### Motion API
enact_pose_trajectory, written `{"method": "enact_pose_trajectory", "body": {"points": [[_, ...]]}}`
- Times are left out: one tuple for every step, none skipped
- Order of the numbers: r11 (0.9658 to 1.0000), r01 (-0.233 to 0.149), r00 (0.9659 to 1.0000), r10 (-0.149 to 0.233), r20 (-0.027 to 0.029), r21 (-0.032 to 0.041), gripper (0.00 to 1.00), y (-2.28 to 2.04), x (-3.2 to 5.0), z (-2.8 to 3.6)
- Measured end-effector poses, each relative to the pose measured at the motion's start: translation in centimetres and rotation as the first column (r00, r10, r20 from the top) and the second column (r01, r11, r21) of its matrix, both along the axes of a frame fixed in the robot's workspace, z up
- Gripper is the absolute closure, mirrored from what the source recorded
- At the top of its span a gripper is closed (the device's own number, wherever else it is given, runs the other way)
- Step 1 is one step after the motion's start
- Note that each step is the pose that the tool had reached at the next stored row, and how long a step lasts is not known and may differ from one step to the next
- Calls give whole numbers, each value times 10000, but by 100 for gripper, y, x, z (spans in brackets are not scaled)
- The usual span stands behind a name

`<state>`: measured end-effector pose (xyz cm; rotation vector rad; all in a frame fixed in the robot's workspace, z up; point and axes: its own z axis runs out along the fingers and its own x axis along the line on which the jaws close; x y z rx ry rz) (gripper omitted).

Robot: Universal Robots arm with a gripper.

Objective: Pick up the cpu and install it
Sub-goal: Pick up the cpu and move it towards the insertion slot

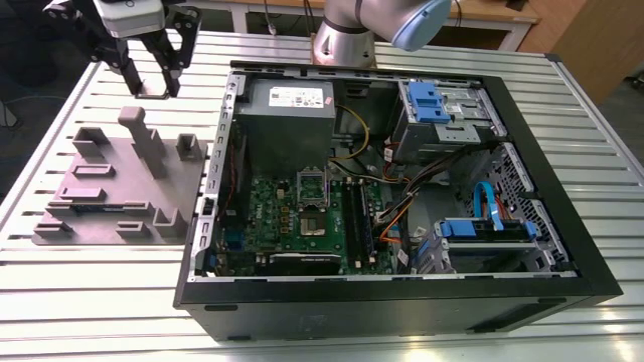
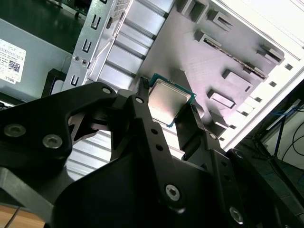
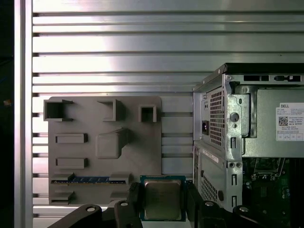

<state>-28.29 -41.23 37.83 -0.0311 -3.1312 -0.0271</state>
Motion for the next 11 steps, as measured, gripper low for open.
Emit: {"method": "enact_pose_trajectory", "body": {"points": [[10000,0,10000,0,0,0,53,0,3,0],[10000,0,10000,0,0,0,53,0,6,0],[10000,0,10000,0,0,0,53,0,9,0],[10000,0,10000,0,0,0,53,0,11,0],[10000,0,10000,0,1,0,53,0,14,0],[10000,0,10000,0,0,-1,53,0,17,0],[10000,0,10000,0,-1,-1,53,0,19,0],[10000,0,10000,0,0,0,53,0,22,0],[10000,0,10000,0,0,0,53,0,24,0],[10000,0,10000,0,0,0,53,0,27,0],[10000,0,10000,0,0,0,53,0,29,0]]}}
